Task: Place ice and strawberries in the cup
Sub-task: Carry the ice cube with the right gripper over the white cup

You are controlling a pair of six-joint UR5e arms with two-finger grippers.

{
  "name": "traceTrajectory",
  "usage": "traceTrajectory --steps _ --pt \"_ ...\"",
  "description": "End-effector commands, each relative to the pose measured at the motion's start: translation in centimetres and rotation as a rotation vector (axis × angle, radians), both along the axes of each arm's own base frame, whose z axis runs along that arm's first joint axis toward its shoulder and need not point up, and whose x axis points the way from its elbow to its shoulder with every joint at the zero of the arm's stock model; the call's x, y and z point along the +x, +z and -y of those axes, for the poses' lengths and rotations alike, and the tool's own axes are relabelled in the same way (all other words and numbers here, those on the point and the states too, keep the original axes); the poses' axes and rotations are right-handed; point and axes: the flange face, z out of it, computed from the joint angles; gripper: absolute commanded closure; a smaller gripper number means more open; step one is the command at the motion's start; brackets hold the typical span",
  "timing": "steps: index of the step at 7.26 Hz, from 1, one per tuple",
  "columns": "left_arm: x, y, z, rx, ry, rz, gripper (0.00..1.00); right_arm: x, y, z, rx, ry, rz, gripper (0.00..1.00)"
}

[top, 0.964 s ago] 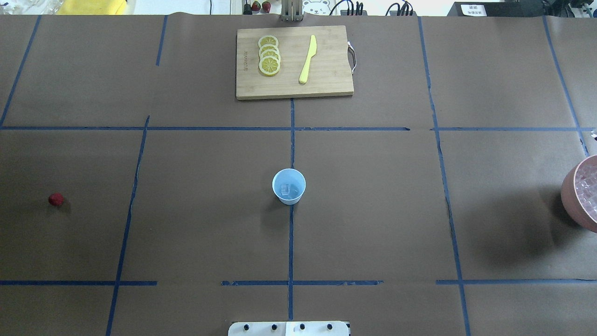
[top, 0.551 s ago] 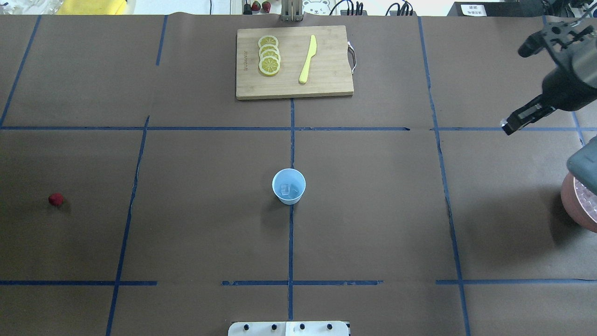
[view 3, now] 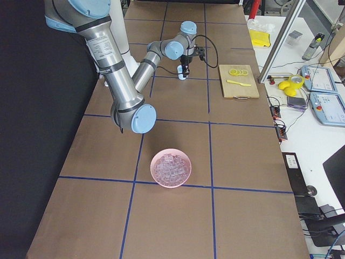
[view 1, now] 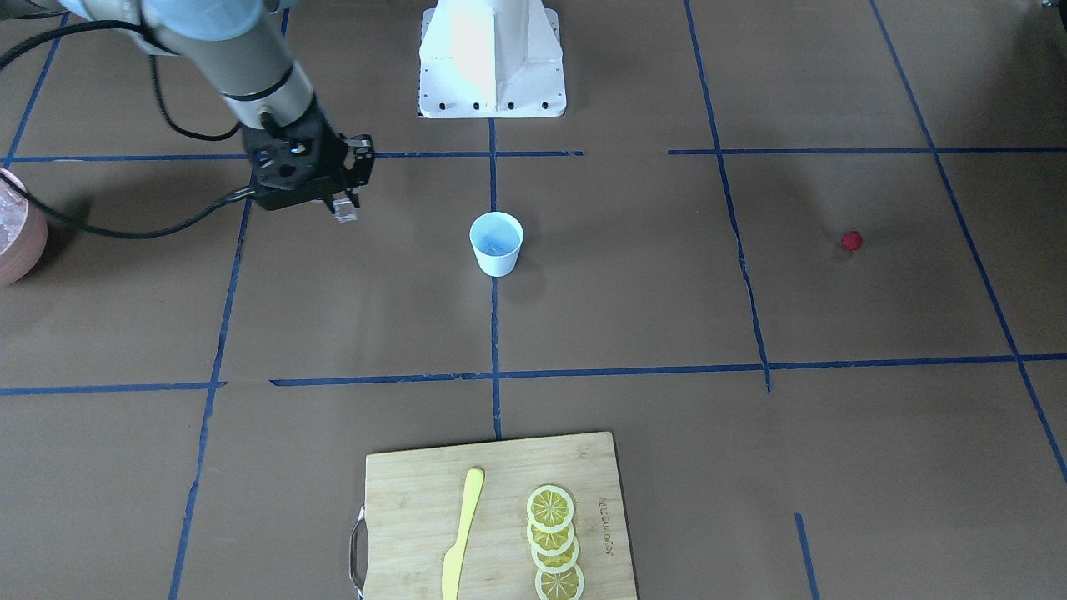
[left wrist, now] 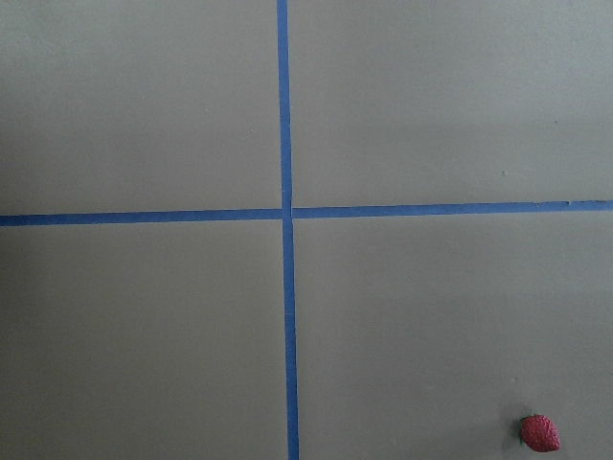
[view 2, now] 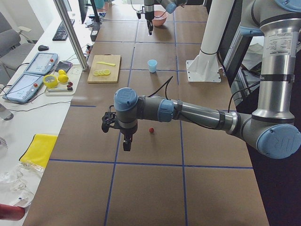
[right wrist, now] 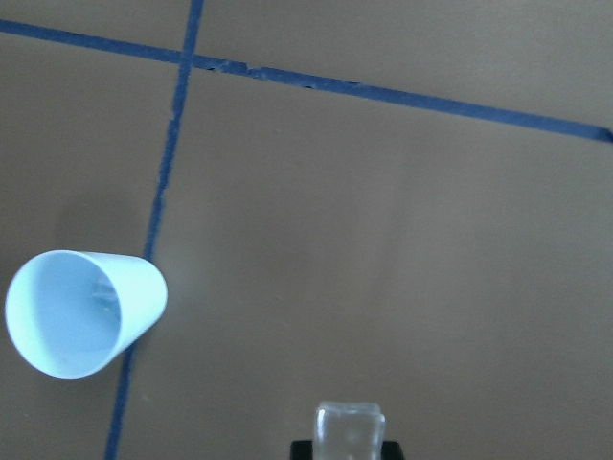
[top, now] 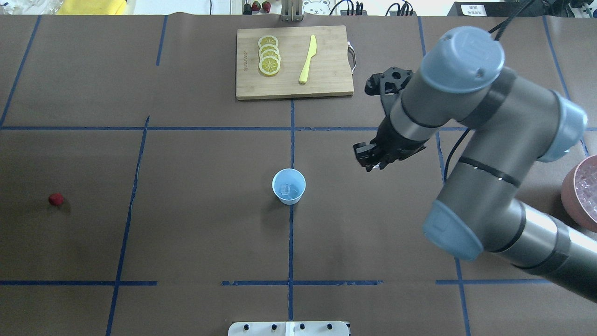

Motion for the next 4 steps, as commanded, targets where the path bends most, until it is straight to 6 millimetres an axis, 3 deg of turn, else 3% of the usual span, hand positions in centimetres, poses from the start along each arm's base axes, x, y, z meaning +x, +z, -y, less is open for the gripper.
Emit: traceTrajectory --steps 1,3,4 --pt "0.0 0.0 0.0 -0.002 0.0 0.0 0.0 -8.9 -4.7 -2.5 -0.036 0.066 -0.028 1.0" --pt "0.1 0.1 0.0 -0.003 0.001 0.0 0.0 -13.5 -6.3 -2.3 -0.032 0.056 -0.064 1.0" --pt "0.0 0.1 0.0 -0.002 0.001 0.001 0.0 -14.3 -6.7 -2.2 -0.032 0.052 -0.067 1.0"
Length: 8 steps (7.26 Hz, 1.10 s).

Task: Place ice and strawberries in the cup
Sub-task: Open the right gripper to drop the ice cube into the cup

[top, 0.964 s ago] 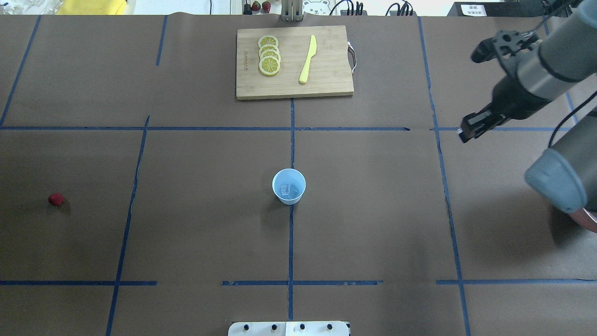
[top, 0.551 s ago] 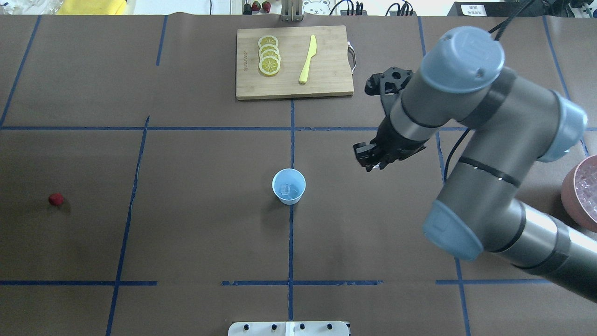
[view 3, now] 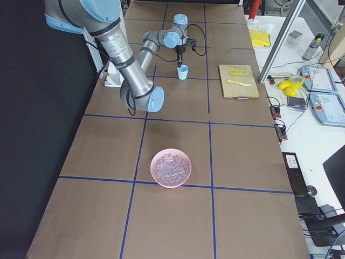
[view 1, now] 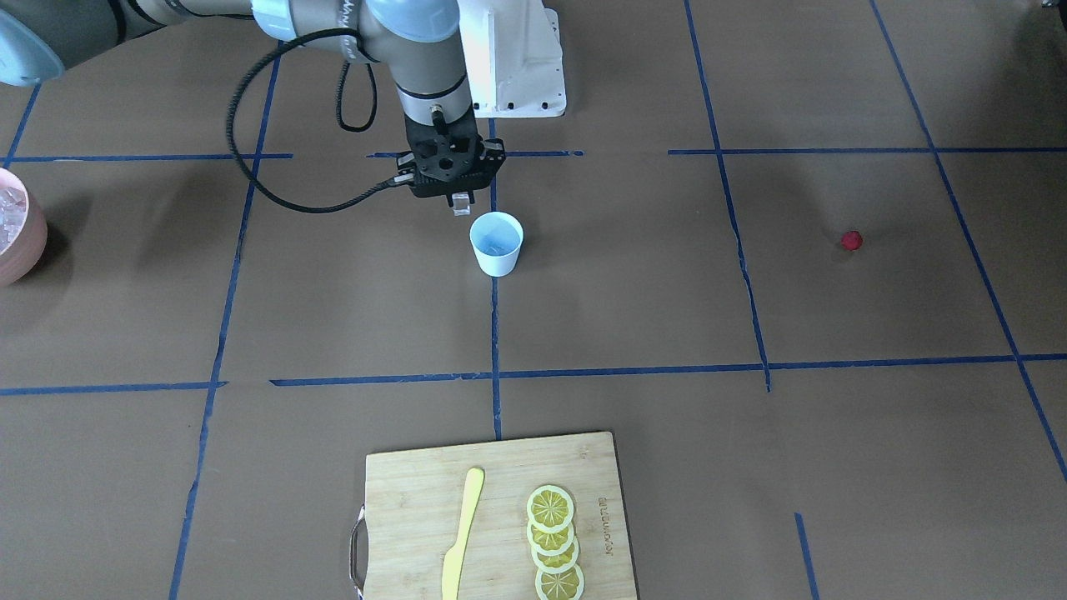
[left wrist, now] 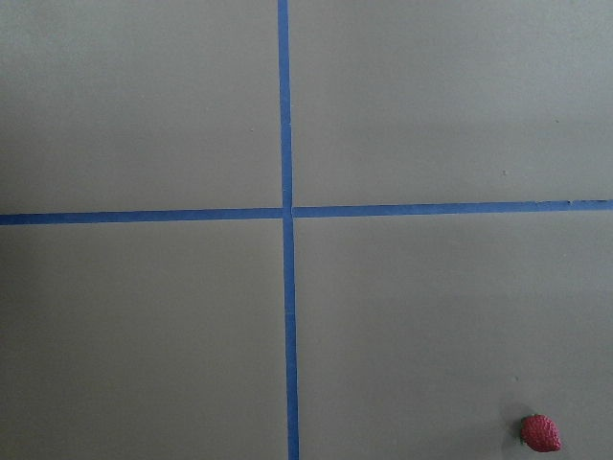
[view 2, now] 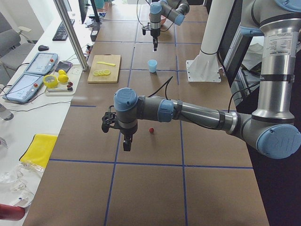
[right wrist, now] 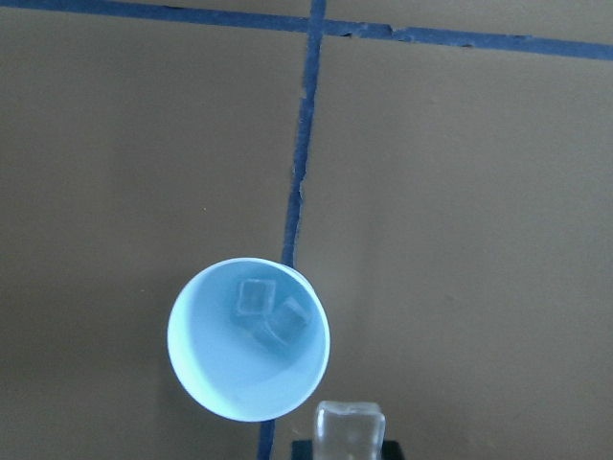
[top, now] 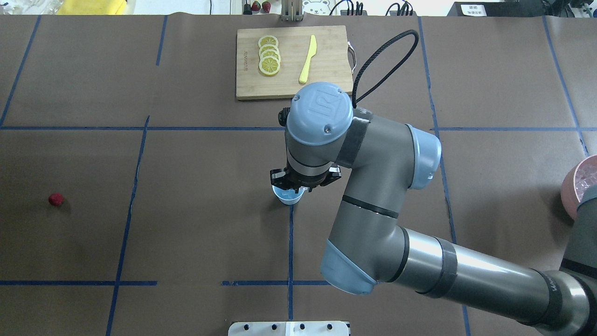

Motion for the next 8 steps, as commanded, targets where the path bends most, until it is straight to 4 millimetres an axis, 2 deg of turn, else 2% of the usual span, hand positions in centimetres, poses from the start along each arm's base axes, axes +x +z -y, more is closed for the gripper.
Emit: traceTrajectory --steps 1,3,4,5,6,8 --pt "0.0 0.0 0.0 0.001 0.0 0.0 0.0 -2.6 -0.5 -0.1 0.0 -0.006 -0.024 1.0" --pt "0.0 0.1 0.0 -0.001 0.0 0.0 0.0 -3.3 -0.1 0.3 0.003 -0.003 -0.039 0.98" --pt "0.0 0.1 0.0 -0.001 0.0 0.001 0.0 -3.2 -0.2 0.3 0.005 -0.003 -0.037 0.81" --pt "0.0 0.2 0.0 -0.002 0.0 0.001 0.0 -3.2 -0.2 0.3 0.005 -0.003 -0.037 0.2" --pt "0.0 0.1 0.0 -0.001 0.0 0.0 0.0 -3.3 -0.2 0.3 0.004 0.001 -0.038 0.06" --pt "0.7 0.0 0.2 0.003 0.013 0.001 0.0 -2.5 -1.1 0.0 0.015 0.001 -0.016 0.01"
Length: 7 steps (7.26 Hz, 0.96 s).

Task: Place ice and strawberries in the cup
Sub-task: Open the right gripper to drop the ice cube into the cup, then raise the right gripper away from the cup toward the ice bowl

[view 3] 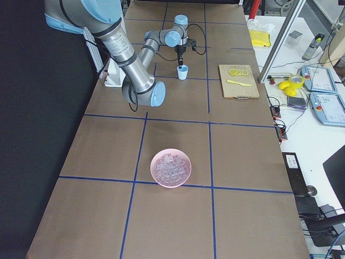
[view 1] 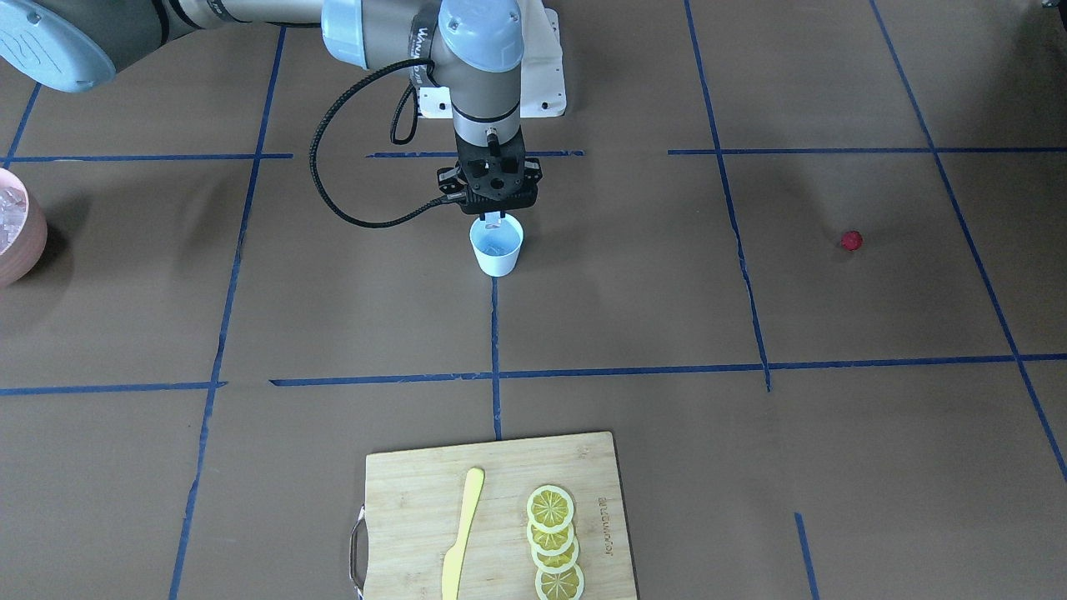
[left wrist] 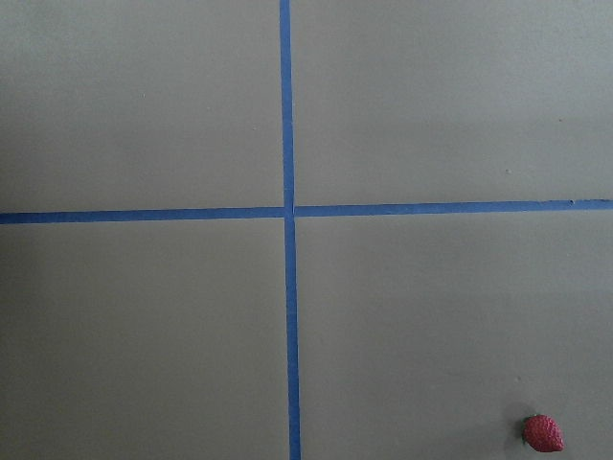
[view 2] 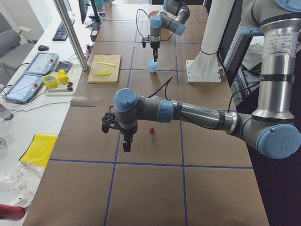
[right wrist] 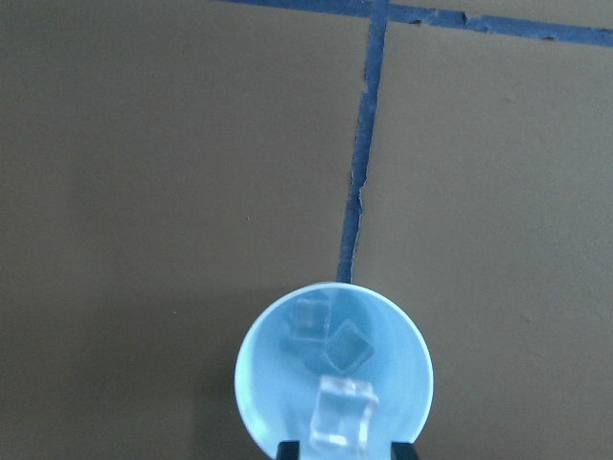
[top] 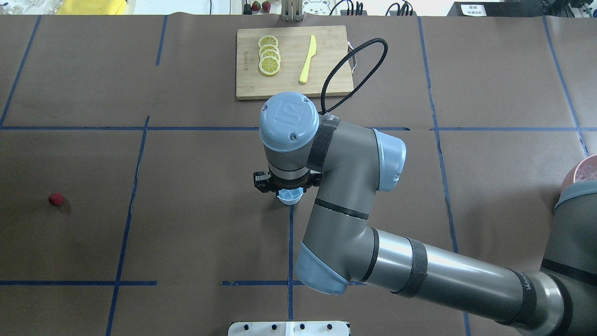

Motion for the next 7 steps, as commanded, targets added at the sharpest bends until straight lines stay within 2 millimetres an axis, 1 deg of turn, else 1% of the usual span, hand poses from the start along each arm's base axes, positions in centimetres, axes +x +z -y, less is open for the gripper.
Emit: traceTrajectory --steps 1,2,3,4,5,6,7 --pt "1.0 -0.3 0.2 -0.007 0.006 -0.001 0.0 1.8 -1.4 0.3 0.015 0.014 0.034 0.01" --pt "3.4 -1.2 0.5 -0.026 0.016 0.007 0.0 5.2 -1.7 2.0 0.021 0.054 0.055 0.01" --pt "5.8 -1.6 0.6 -0.033 0.034 0.003 0.0 9.2 0.4 1.6 0.021 0.075 0.048 0.01" --pt "7.2 -2.1 0.7 -0.022 0.011 -0.007 0.0 14.2 2.9 1.5 0.033 0.098 0.047 0.01" --pt "8.7 -1.3 -0.5 -0.015 -0.005 -0.021 0.0 18.3 4.5 2.0 0.07 0.097 0.05 0.01" --pt "9.8 0.1 -2.4 0.018 -0.008 -0.019 0.0 20.8 5.9 2.8 0.092 0.086 0.043 0.01" --pt "12.2 0.3 -3.9 -0.003 -0.07 -0.048 0.0 22.8 8.6 3.2 0.126 0.06 0.007 0.01"
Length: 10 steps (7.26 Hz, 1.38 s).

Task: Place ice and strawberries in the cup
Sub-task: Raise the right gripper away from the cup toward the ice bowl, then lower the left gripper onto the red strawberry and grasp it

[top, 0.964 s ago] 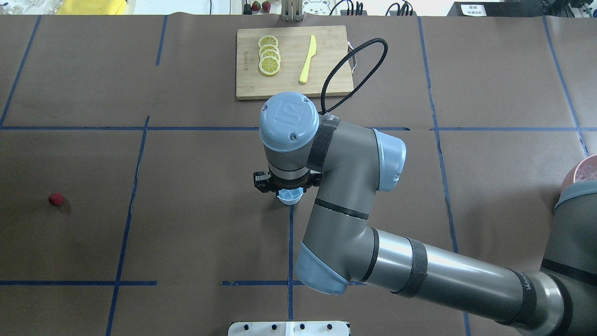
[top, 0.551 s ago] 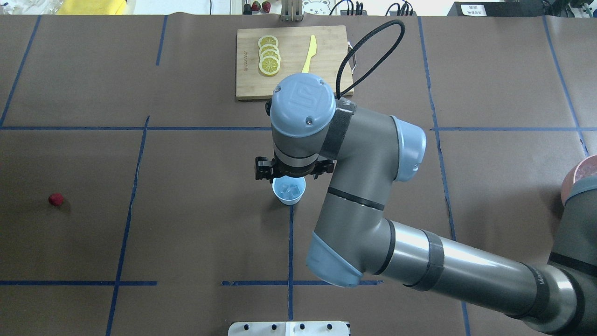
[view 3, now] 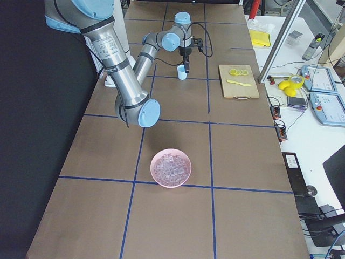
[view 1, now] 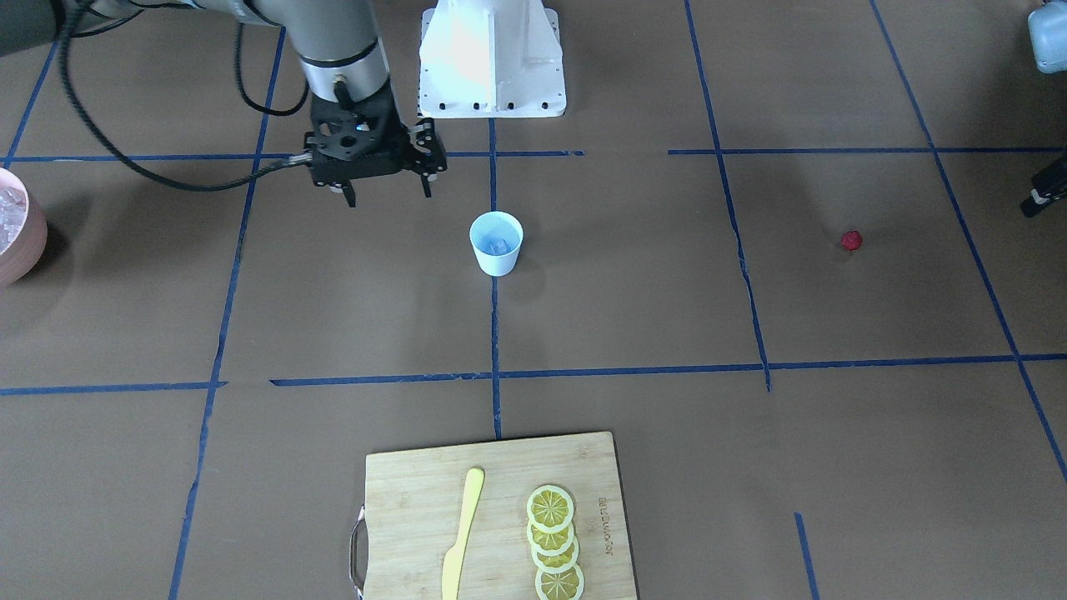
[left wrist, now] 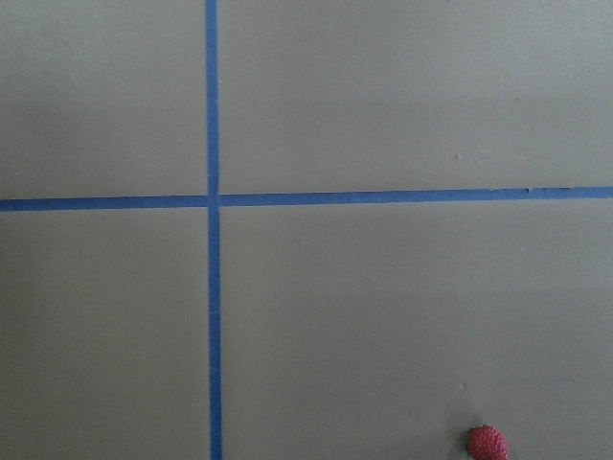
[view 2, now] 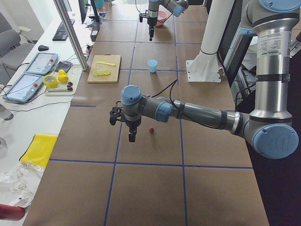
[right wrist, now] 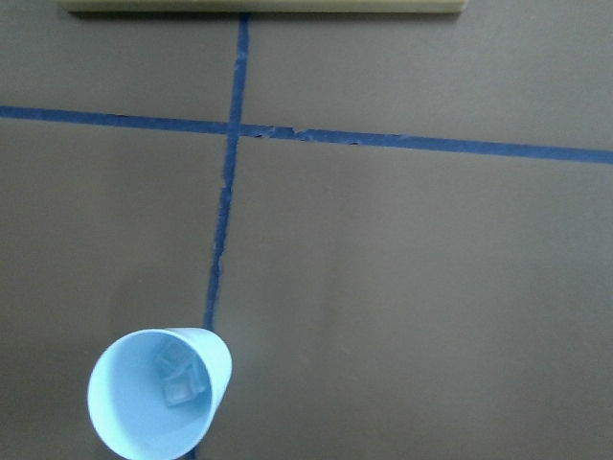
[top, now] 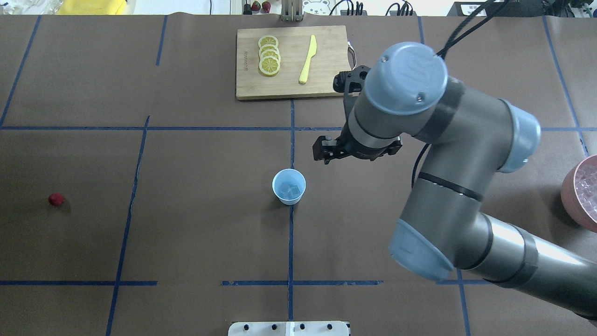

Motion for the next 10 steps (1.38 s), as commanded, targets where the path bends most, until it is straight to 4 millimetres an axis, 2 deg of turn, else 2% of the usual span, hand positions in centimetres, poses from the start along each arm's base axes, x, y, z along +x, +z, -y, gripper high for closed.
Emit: traceTrajectory --steps 1,2,4,6,7,8,10 --pt "5.8 0.8 -3.2 -0.009 -0.094 -0.014 0.0 5.9 4.4 1.2 0.047 -0.012 -0.05 0.01" --pt "9.7 0.4 -3.8 -0.032 -0.113 -0.011 0.0 9.1 5.6 2.5 0.045 -0.021 -0.046 0.01" --pt "16.0 0.1 -5.3 -0.073 -0.116 0.022 0.0 15.8 9.6 3.7 0.068 -0.042 -0.072 0.01" --pt "19.1 0.7 -6.5 -0.078 -0.096 0.051 0.0 21.2 14.3 4.1 0.095 -0.069 -0.082 0.01" --pt "20.3 0.7 -7.0 -0.09 -0.104 0.054 0.0 22.2 15.5 3.9 0.087 -0.062 -0.072 0.01" --pt "20.8 1.4 -7.2 -0.082 -0.102 0.056 0.0 22.4 16.0 3.8 0.093 -0.058 -0.067 0.01" --pt "22.1 2.5 -5.8 -0.076 -0.103 0.054 0.0 22.4 16.3 3.8 0.087 -0.055 -0.07 0.01"
